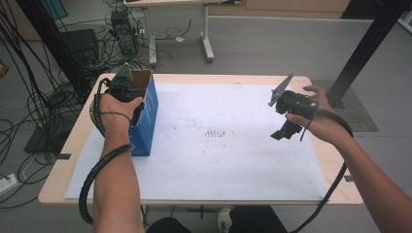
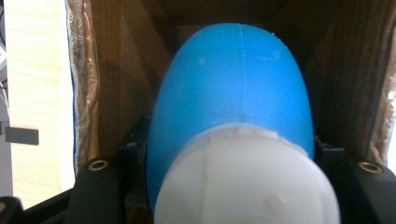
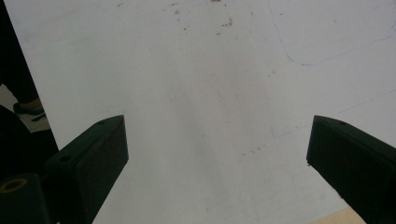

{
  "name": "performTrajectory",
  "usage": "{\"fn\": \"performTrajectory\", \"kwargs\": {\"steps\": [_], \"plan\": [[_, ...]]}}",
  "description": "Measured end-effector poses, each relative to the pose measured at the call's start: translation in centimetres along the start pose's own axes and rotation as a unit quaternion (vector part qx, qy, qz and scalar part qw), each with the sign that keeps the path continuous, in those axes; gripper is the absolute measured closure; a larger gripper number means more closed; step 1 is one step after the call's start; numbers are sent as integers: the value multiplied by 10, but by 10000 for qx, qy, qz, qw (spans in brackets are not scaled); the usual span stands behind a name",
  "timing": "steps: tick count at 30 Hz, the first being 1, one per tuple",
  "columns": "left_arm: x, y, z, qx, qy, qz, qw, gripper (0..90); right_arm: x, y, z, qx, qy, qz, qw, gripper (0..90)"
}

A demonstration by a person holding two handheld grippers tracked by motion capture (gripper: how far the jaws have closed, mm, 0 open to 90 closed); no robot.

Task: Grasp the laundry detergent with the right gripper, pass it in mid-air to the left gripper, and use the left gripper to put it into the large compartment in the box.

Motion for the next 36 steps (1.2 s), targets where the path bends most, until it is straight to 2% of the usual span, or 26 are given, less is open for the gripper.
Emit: {"fn": "performTrajectory", "kwargs": {"steps": [20, 36], "plan": [[0, 0, -3, 12, -73, 44, 10000, 343, 2, 2, -1, 7, -12, -2, 10000, 55], [2, 2, -25, -101, -191, 179, 9996, 284, -4, 7, -5, 14, -74, -61, 10000, 55]]}}
Point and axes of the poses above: each handheld gripper's, and its own axes: z roughly forward along the jaws, x roughly out of its underside, y roughly to its left, the point moved 10 cm from there along z, roughly forward along the jaws, and after that the axes turned 14 degrees about z, right-handed, at the moved point
